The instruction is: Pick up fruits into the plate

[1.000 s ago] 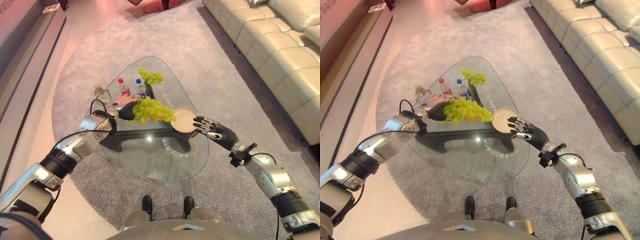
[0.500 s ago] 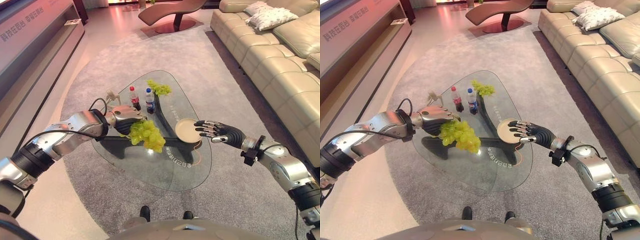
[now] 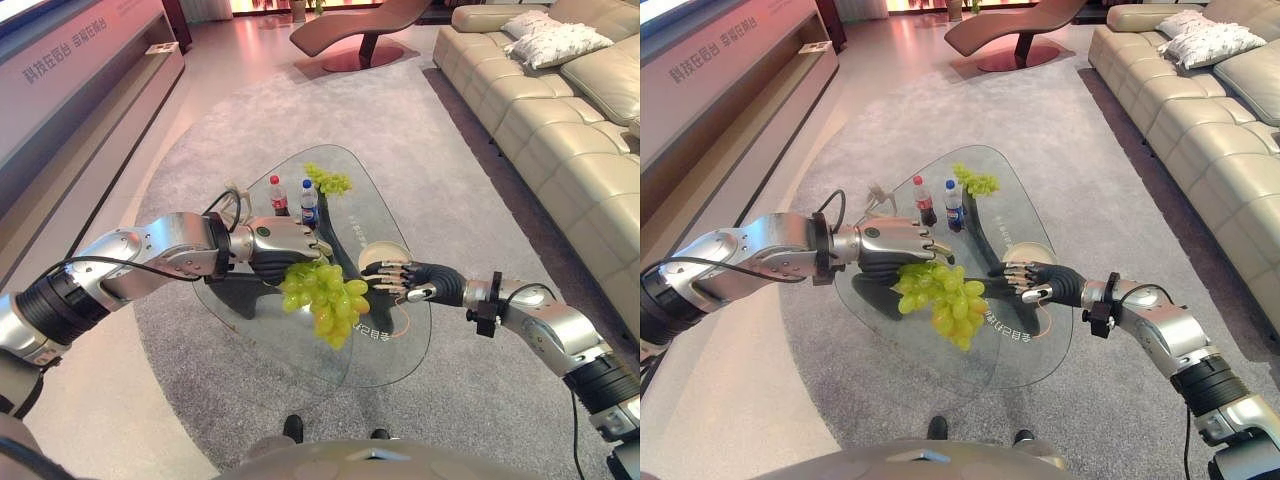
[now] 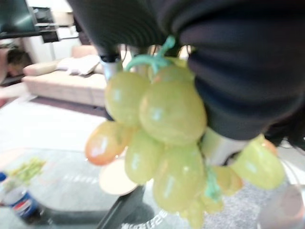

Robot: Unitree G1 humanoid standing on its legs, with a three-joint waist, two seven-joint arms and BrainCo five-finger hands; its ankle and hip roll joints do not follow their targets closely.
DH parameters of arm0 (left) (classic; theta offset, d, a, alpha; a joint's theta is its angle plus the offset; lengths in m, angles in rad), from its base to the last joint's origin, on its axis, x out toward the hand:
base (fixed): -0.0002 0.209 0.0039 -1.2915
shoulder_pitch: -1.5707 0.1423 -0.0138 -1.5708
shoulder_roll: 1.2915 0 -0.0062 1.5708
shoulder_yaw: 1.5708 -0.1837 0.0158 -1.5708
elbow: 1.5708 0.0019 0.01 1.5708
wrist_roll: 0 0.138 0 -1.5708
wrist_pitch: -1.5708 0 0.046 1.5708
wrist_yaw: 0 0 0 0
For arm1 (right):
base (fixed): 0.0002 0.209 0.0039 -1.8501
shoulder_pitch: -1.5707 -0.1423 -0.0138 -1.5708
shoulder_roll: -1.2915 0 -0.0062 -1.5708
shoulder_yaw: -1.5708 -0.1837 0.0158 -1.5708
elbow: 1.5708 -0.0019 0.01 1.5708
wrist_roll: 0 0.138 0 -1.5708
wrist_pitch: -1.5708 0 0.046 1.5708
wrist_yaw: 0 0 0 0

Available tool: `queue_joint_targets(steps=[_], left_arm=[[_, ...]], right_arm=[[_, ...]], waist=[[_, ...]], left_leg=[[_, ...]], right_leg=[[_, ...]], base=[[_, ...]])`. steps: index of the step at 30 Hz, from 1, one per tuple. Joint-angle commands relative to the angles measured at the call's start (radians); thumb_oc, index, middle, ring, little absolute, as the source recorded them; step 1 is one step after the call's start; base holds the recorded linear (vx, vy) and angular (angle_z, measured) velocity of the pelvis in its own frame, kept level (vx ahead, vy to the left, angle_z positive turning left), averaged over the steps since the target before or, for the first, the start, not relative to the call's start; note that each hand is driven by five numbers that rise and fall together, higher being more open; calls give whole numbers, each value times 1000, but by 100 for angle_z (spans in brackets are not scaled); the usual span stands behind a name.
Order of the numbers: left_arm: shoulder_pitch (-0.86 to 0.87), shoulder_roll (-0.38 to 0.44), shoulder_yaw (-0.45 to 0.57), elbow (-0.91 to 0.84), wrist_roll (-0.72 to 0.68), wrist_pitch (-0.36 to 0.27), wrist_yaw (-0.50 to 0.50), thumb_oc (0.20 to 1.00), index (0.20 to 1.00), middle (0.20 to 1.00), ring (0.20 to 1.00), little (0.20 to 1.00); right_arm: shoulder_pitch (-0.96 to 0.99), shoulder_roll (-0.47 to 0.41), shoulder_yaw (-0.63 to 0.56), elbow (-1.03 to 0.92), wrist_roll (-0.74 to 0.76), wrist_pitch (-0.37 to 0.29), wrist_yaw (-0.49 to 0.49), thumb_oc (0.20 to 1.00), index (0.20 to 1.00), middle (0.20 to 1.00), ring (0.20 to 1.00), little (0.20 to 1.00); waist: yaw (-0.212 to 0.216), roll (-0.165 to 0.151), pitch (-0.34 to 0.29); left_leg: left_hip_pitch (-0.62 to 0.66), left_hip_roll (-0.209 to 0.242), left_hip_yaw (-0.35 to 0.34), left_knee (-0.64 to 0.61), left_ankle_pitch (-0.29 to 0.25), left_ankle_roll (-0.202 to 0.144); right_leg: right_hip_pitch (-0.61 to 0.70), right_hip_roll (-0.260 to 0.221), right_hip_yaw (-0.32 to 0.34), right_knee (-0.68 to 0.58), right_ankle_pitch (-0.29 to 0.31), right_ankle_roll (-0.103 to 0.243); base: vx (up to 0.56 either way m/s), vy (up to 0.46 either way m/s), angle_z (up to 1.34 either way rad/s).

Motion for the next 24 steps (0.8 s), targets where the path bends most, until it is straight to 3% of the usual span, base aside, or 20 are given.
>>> queue_joint_targets(steps=[1, 24], left_arm=[[-110, -24, 10, 14, -72, -5, 28, 200, 200, 200, 200, 200], [-93, -116, 35, 27, -17, 33, 3, 200, 200, 200, 200, 200]], right_arm=[[-67, 32, 51, -72, 91, 9, 62, 1000, 1000, 1000, 1000, 1000], [-67, 178, 198, -171, 161, 122, 134, 1000, 1000, 1000, 1000, 1000]], waist=[[24, -42, -47], [26, -38, -51]], left_leg=[[76, -40, 119, 7, -186, 25], [83, -44, 116, 7, -188, 32]], right_leg=[[15, -32, -16, 5, -60, 74], [16, -28, 8, 5, -64, 71]], base=[[0, 0, 0], [0, 1, 0]])
